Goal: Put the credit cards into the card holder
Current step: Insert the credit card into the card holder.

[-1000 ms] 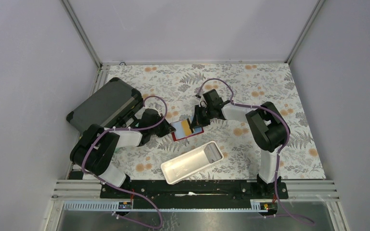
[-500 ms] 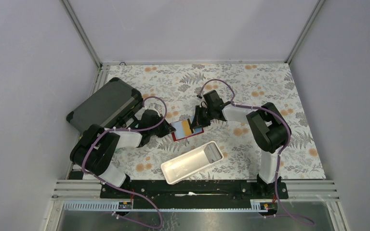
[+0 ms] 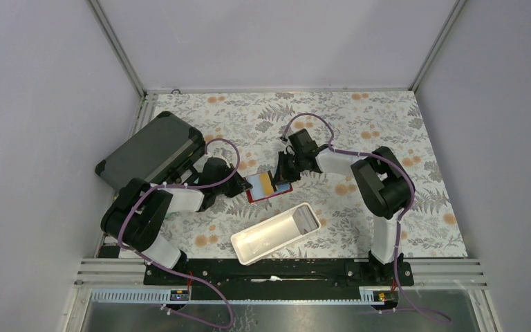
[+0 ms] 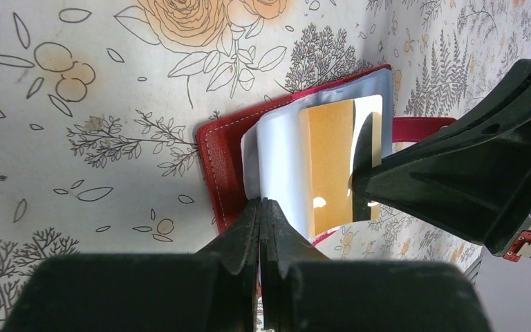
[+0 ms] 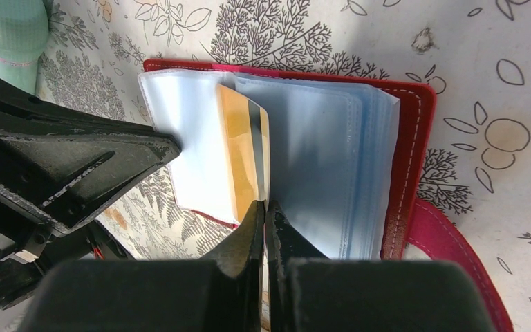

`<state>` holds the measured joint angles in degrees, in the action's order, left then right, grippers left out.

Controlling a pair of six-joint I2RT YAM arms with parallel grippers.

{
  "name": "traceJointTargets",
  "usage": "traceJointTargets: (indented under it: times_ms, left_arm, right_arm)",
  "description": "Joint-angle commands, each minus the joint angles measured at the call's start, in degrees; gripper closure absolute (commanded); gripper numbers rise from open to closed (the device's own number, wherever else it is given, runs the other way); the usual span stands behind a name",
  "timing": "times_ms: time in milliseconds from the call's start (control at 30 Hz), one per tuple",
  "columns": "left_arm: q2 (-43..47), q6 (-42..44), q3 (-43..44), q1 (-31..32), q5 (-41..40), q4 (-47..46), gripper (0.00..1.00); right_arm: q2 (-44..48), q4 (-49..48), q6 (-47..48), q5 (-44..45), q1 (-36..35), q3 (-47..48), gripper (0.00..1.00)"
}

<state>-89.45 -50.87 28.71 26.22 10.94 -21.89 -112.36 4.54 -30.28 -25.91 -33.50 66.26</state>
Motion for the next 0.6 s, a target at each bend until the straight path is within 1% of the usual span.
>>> traceJointTargets:
  times_ms: [0, 567]
  left_arm:
    - [-1.60, 0.51, -0.85, 0.22, -0.02, -0.25, 1.00]
    - [-1.43, 0.33, -1.18, 0.23, 0.82, -0.96, 1.00]
  right_arm:
    - [-3.64, 4.92, 1.73, 4.47, -2.49, -0.36, 1.00]
    - [-5.46, 4.94, 1.17, 3.63, -4.21, 1.26, 1.00]
